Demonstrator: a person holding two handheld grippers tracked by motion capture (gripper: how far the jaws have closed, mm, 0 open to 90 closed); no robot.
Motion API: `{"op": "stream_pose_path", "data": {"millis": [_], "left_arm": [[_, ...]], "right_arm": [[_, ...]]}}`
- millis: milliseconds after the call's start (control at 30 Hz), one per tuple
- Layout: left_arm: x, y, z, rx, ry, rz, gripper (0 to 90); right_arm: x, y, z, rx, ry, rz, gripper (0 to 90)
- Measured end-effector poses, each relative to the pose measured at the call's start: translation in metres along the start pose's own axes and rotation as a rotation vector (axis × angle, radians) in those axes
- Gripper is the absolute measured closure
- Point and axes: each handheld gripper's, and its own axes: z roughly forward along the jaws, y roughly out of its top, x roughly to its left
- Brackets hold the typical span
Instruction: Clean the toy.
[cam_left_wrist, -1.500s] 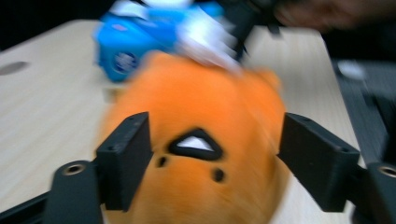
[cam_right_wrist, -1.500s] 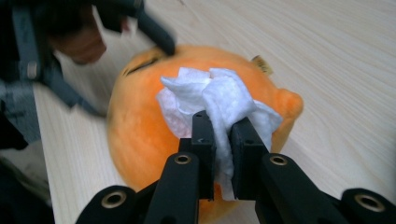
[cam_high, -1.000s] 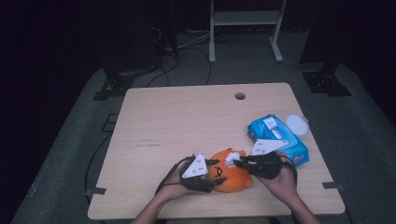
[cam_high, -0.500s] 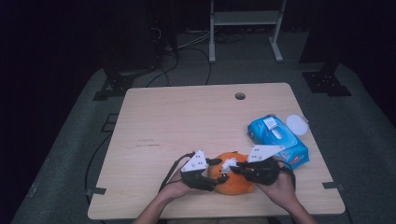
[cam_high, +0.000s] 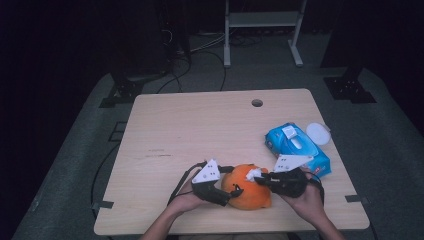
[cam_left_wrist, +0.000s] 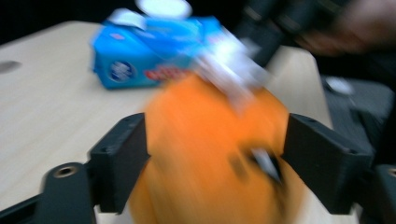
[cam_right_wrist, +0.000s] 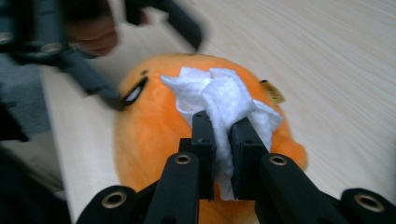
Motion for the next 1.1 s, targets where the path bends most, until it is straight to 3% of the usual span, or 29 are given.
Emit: {"op": "stream_pose_path", "data": {"millis": [33,67,133,433,533,600,700,933,1100], "left_arm": [[0.000,-0.001,0.002,0.011,-0.002,0.008,25.5],[-0.001,-0.004,0.002,0.021,0.003,0.024,28.7],[-0.001,-0.006,0.002,0.028,-0.002,0.016,34.7],[-0.002,-0.009,0.002,0.025,-0.013,0.028,39.5],[-0.008,-0.007,0.004,0.028,-0.035,0.055,39.6],[-0.012,-0.007,0.005,0.034,-0.053,0.079,39.1],[-0.011,-0.007,0.004,0.038,-0.061,0.081,39.0],[-0.012,-0.007,0.004,0.035,-0.069,0.090,39.5],[-0.016,-0.006,0.005,0.040,-0.081,0.116,38.7]], "right_arm": [[0.004,0.003,0.002,-0.009,0.016,-0.010,81.2],[0.009,0.006,0.003,-0.005,0.009,-0.029,81.1],[0.010,0.008,0.004,0.005,-0.016,-0.053,81.1],[-0.032,-0.011,-0.011,0.003,-0.028,0.110,81.2],[-0.031,-0.009,-0.013,-0.009,-0.031,0.109,81.3],[-0.025,-0.004,-0.011,-0.017,-0.030,0.084,81.2],[-0.020,0.001,-0.008,-0.014,-0.026,0.061,81.2],[-0.034,-0.010,-0.017,0.014,-0.016,0.121,81.2],[-0.028,0.005,-0.012,-0.013,-0.017,0.081,81.2]]}}
